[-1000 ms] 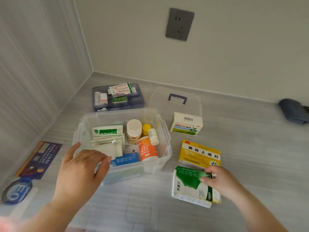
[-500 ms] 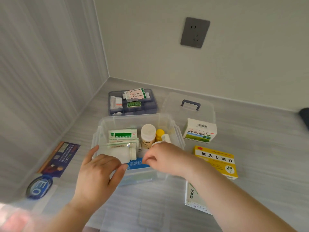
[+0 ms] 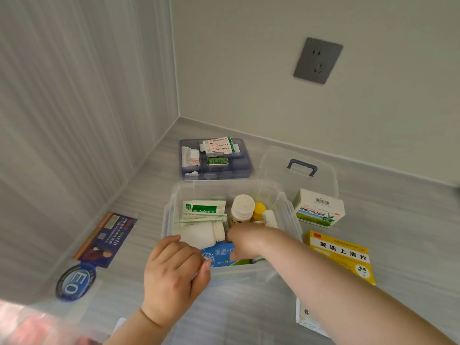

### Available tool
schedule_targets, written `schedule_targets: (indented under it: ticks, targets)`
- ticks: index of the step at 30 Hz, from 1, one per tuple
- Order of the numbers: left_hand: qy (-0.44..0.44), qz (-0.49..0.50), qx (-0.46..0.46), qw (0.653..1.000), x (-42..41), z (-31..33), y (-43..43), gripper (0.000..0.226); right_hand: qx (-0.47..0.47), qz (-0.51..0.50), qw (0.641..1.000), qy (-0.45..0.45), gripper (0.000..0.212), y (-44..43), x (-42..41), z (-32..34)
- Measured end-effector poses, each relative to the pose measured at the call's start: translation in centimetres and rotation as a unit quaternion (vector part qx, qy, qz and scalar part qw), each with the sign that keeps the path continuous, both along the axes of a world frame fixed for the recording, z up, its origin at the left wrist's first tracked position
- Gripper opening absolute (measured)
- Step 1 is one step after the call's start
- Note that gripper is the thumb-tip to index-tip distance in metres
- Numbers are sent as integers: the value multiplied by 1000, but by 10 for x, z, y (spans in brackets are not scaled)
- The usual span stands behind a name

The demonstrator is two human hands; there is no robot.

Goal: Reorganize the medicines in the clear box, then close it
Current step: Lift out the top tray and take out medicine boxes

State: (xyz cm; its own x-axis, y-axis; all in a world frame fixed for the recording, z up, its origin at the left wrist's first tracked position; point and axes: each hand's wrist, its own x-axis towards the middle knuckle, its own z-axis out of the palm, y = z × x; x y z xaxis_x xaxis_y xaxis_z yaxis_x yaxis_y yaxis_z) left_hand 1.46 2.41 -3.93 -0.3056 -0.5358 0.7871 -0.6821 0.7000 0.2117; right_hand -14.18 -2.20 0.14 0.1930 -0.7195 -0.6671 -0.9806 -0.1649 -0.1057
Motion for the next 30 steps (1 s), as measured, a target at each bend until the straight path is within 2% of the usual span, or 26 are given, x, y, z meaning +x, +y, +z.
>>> schedule_targets:
  ticks: [6, 9, 15, 18, 21, 24, 27, 30]
  targets:
    - [2, -32, 0, 999, 2, 0, -2, 55, 8, -45, 992, -115, 33, -6, -8, 16]
    - [-10, -76, 19, 997, 8, 2, -2, 52, -6, -56, 989, -133, 32, -6, -13, 32]
    - [-18, -149, 59, 987, 19, 7, -4, 42, -53, -169, 961, -211, 31, 10, -34, 65]
    - [-34, -163, 67, 984, 21, 11, -5, 44, -87, -250, 927, -266, 31, 30, -56, 74]
    - [-56, -160, 87, 982, 21, 16, -2, 47, -143, -347, 854, -360, 24, 58, -88, 78]
    - [-69, -154, 102, 980, 9, 23, 10, 50, -203, -412, 791, -404, 29, 89, -129, 77]
    - [-73, -155, 113, 979, -19, 30, 27, 51, -205, -452, 761, -417, 28, 121, -172, 67]
    - [-78, -130, 141, 978, -52, 36, 41, 57, -173, -494, 753, -398, 28, 155, -212, 51]
